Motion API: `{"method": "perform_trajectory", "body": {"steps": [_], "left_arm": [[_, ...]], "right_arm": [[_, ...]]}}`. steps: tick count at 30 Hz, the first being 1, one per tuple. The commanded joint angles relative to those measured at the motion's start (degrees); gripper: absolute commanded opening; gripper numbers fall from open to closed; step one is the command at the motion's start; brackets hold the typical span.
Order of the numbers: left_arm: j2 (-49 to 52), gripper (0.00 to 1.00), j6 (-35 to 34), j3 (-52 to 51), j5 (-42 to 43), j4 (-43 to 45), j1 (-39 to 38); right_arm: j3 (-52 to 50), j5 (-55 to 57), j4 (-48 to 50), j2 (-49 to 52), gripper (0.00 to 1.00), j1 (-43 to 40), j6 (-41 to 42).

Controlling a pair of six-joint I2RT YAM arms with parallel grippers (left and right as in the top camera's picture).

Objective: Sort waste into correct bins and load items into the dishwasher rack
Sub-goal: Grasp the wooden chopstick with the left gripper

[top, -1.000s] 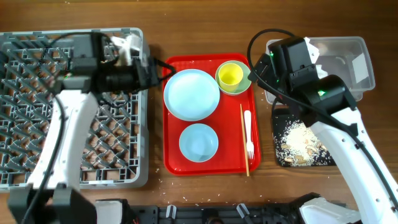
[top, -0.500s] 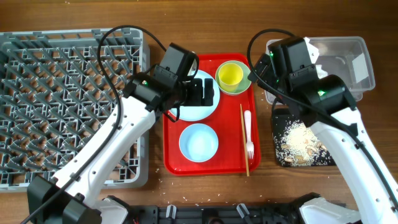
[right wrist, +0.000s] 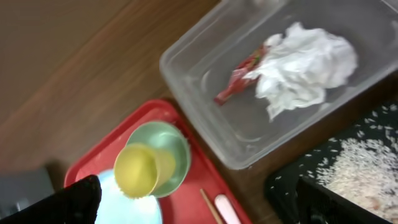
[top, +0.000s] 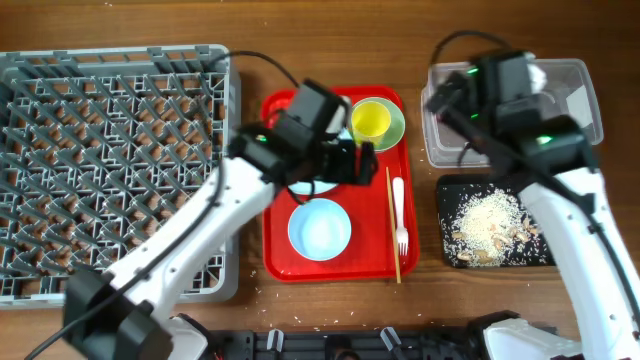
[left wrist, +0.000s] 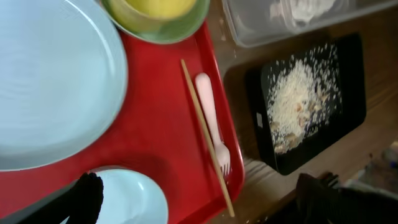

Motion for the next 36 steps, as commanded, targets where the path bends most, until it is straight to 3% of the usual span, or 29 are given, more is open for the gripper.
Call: {"method": "perform_trajectory", "body": {"steps": [1,5,9,12,13,17,26,36], "left_arm": [[5.33,1.0,-0.85,1.03,-1.11,1.92,-5.42],[10.27,0.97,-3.76,1.03,-4.09,5.79,-10.03],[14.84,0.87,-12.26,1.03,-17.18,8.44,-14.93],[17.38,0.81,-12.57,1.03,-27.54,12.39,-18.56],[18.1,0.74,-12.57,1.03,-30.86,13.84,-19.96],[20.9,0.64,-12.59,1.03,-38.99,15.67,-24.35],[23.15,0.47,-19.8,1.03,-39.67,12.72,-24.9],[25.81,0.4,-24.37,0.96,-37.75,12.26,-24.92]], "right_arm": [[0.66,-2.4,-2.14,-1.03,1.0,-6.71,0.52],[0.63,1.62,-5.62,-1.03,1.0,-10.21,0.5],[0.63,1.6,-5.88,-0.98,1.0,-10.25,0.55],[0.63,1.6,-5.88,-0.98,1.0,-10.25,0.52],[0.63,1.6,-5.88,-0.98,1.0,-10.25,0.55],[0.63,1.6,-5.88,-1.01,1.0,-10.25,0.52],[0.63,1.6,-5.88,-1.01,1.0,-10.25,0.55],[0.63,1.6,-5.88,-0.98,1.0,-10.25,0.52]]}}
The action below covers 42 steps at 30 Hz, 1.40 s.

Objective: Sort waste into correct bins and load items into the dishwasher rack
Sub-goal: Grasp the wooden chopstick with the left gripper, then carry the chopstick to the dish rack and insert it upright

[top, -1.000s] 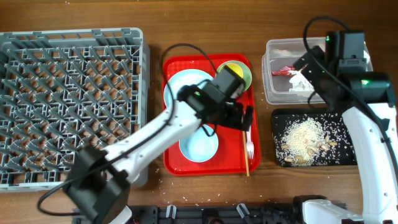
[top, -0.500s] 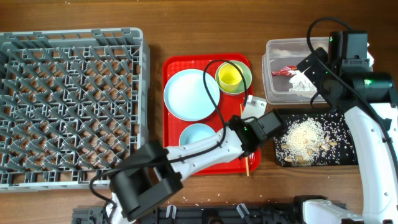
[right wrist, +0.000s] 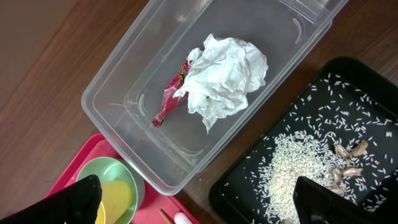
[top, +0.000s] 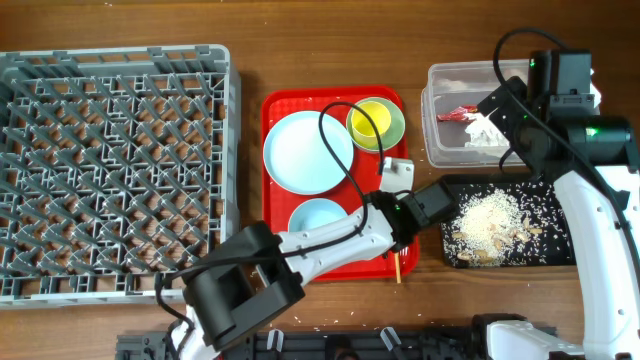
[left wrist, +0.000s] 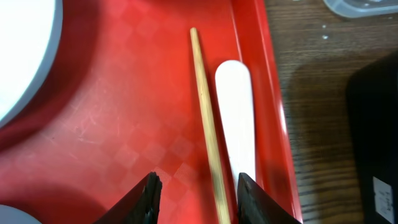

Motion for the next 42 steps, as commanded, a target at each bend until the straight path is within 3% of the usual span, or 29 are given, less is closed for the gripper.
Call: {"method": "perform_trajectory", "body": {"steps": [1,5,9,13,17,23,31,36,39,42], "left_arm": [[3.54,0.4,-2.25,0.87,0.52,0.15,0.07],[4.2,0.38,-2.25,0.87,0.74,1.11,0.04],[4.28,0.29,-2.23,0.87,0.74,1.11,0.07],[5.25,0.26,-2.23,0.87,0.72,1.14,0.07],[5.84,0.13,-2.23,0.9,0.74,1.33,0.07],[3.98,0.06,-1.73,0.92,0.7,0.52,0.07],[-9.99,0.04,13.68,1.03,0.7,-3.54,1.07],[-22.99,0.04,28.28,1.01,0.74,-8.2,8.76],[-28.11,0.04,34.07,1.01,0.79,-11.02,19.43],[-28.61,0.04,34.34,1.01,6.93,-11.26,32.41]], "right_arm": [[0.63,1.29,-0.07,-1.01,1.0,-0.13,0.37],[0.63,1.29,-0.04,-1.01,1.0,-0.13,0.37],[0.63,1.29,-0.07,-0.98,1.0,-0.13,0.35],[0.63,1.29,-0.07,-1.01,1.0,-0.13,0.37],[0.63,1.29,-0.04,-1.01,1.0,-0.13,0.37],[0.63,1.29,-0.04,-1.01,1.0,-0.13,0.37],[0.63,1.29,-0.04,-0.98,1.0,-0.13,0.37],[0.63,1.29,-0.07,-0.98,1.0,-0.13,0.37],[0.63,1.29,-0.07,-0.98,1.0,-0.13,0.37],[0.63,1.29,-0.07,-0.98,1.0,-0.13,0.37]]}}
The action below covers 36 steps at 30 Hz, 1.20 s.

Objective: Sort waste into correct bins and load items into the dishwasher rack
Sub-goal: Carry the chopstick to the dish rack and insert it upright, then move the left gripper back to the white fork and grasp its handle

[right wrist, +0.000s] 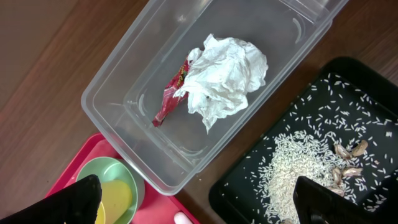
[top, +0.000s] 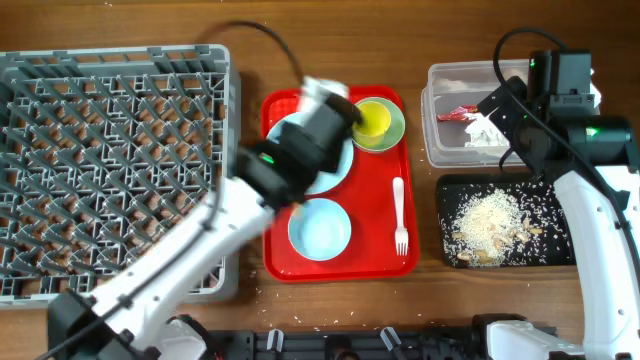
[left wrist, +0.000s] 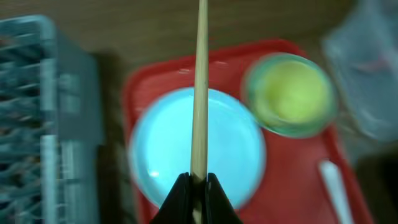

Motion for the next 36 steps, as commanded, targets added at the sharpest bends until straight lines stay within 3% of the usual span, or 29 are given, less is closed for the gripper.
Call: {"method": "perform_trajectory", "body": {"steps": [1,4,6,10,15,22,25,27,29,30,31,36], "left_arm": [[-0.28,0.04,3.85,0.55,7.69,-0.28,14.12],[0.87,0.04,6.93,0.55,14.8,0.17,25.31],[1.66,0.04,12.31,0.52,24.98,0.83,33.07],[3.45,0.04,18.36,0.39,40.15,0.98,41.9],[7.58,0.04,25.05,0.37,40.89,1.27,43.87],[15.76,0.04,24.11,0.39,39.36,4.33,43.87],[17.33,0.04,18.29,0.39,34.75,6.19,43.87],[17.38,0.05,18.08,0.39,34.62,6.49,43.87],[17.38,0.19,18.05,0.39,34.62,6.45,43.87],[17.38,0.32,18.05,0.39,34.62,6.45,43.87],[17.38,0.57,18.05,0.39,34.62,6.45,43.87],[15.32,0.6,13.44,0.61,34.69,6.38,43.87]], "right_arm": [[0.63,1.27,0.0,-0.98,1.0,-0.13,0.37],[0.63,1.27,-0.02,-0.98,1.0,-0.13,0.37],[0.63,1.27,0.0,-0.98,1.0,-0.13,0.37],[0.63,1.27,0.0,-0.98,1.0,-0.13,0.35],[0.63,1.27,0.0,-0.98,1.0,-0.13,0.39],[0.63,1.27,-0.02,-0.98,1.0,-0.13,0.37],[0.63,1.27,0.0,-0.98,1.0,-0.13,0.35],[0.63,1.27,-0.02,-0.98,1.0,-0.13,0.37],[0.63,1.27,-0.02,-0.98,1.0,-0.13,0.37],[0.63,1.27,-0.02,-0.98,1.0,-0.13,0.37],[0.63,1.27,0.0,-0.98,1.0,-0.13,0.37],[0.63,1.27,0.0,-0.98,1.0,-0.13,0.37]]}}
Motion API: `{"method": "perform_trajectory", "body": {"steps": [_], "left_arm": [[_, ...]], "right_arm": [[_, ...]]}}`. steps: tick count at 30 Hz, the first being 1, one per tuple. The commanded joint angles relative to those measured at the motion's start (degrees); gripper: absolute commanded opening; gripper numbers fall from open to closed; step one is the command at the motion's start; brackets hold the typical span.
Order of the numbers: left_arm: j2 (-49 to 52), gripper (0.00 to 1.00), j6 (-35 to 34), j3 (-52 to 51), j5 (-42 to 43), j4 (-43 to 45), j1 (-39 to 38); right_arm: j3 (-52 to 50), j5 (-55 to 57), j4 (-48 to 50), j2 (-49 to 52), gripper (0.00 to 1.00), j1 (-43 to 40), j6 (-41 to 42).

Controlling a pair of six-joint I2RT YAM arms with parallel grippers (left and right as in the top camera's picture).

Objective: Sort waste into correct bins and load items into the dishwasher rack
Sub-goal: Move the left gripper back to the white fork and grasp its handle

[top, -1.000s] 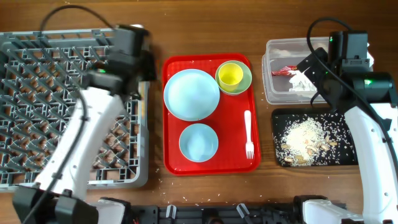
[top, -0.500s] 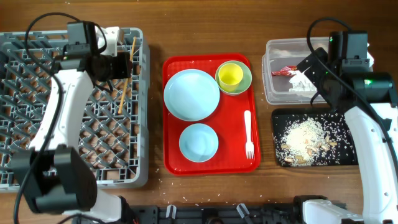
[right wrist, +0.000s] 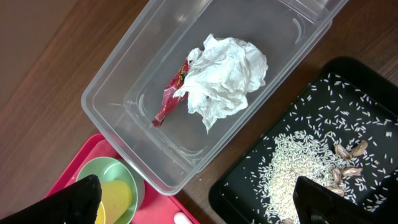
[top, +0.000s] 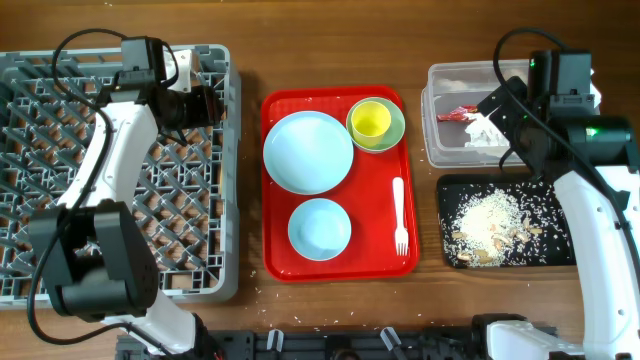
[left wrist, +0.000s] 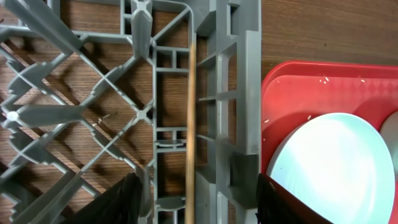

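Note:
A wooden chopstick (left wrist: pixel 191 124) lies lengthwise in an edge cell of the grey dishwasher rack (left wrist: pixel 249 93), between the spread fingers of my open left gripper (left wrist: pixel 199 202), which touch nothing. In the overhead view the left gripper (top: pixel 220 105) is at the rack's (top: pixel 228 200) upper right corner. The red tray (top: pixel 375 262) carries a large blue plate (top: pixel 308 152), a small blue bowl (top: pixel 320 228), a yellow cup (top: pixel 371 120) inside a green bowl (top: pixel 393 128), and a white fork (top: pixel 399 215). My right gripper (right wrist: pixel 199 208) hangs open and empty above the bins.
A clear bin (right wrist: pixel 124 106) at the back right holds a crumpled white tissue (right wrist: pixel 227 78) and a red wrapper (right wrist: pixel 171 99). A black tray (top: pixel 500 225) with spilled rice sits in front of it. Rice grains dot the wooden table near the front edge.
My left gripper was shut on the chopstick above the blue plate. Now it stands open over the rack's right edge, and the chopstick lies in the rack. The right arm has not moved.
My left gripper hung open over the tray, where chopstick and fork lay side by side, while the right arm hovered by the clear bin. Then the left fingers straddled the chopstick. Then they held it above the plate. Now it rests in the rack, released.

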Motion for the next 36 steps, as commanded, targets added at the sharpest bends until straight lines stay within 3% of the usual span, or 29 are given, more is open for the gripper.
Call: {"method": "perform_trajectory", "body": {"steps": [1,4,5,6,7,9,12,14,16,21,24,27,36], "left_arm": [[-3.37,0.6,-5.7,0.63,-0.2,0.13,0.31],[-9.27,0.59,-10.25,0.63,3.96,0.09,0.24],[-12.52,0.61,-11.58,0.63,11.85,-0.33,0.24],[-14.27,0.79,-11.58,0.61,19.5,-1.25,0.15],[-15.45,0.82,-11.56,0.61,26.67,-2.21,-0.22],[-16.02,0.79,-11.56,0.57,36.5,-4.22,-3.28],[-14.91,0.71,-11.56,0.39,36.02,-6.49,-11.91],[-13.6,0.66,-13.4,0.39,32.39,-6.16,-19.69],[-11.78,0.59,-21.53,0.42,18.4,-4.66,-29.55],[-5.88,0.58,-40.76,0.42,-19.93,-2.82,-50.34],[-2.14,0.58,-47.87,0.39,-32.83,-2.86,-58.29],[2.25,0.58,-53.48,0.42,-33.79,-2.56,-62.64],[10.67,0.61,-53.31,0.42,-33.59,6.58,-69.51]], "right_arm": [[0.63,1.27,-0.02,-0.98,1.0,-0.13,0.35],[0.63,1.27,-0.02,-0.98,0.99,-0.13,0.35],[0.63,1.27,-0.02,-0.98,1.0,-0.13,0.35],[0.63,1.27,-0.02,-0.98,1.0,-0.13,0.37],[0.63,1.27,-0.02,-0.98,1.0,-0.13,0.35],[0.63,1.27,-0.02,-0.98,1.0,-0.13,0.37],[0.63,1.27,-0.02,-0.98,1.0,-0.13,0.33],[0.63,1.27,-0.02,-0.98,1.0,-0.13,0.35],[0.63,1.27,-0.02,-0.98,1.0,-0.13,0.35],[0.63,1.27,-0.02,-0.98,1.0,-0.13,0.35],[0.63,1.27,-0.02,-0.98,1.0,-0.13,0.35],[0.63,1.27,-0.02,-0.98,1.0,-0.13,0.35],[0.63,1.27,-0.02,-0.98,1.0,-0.13,0.35]]}}
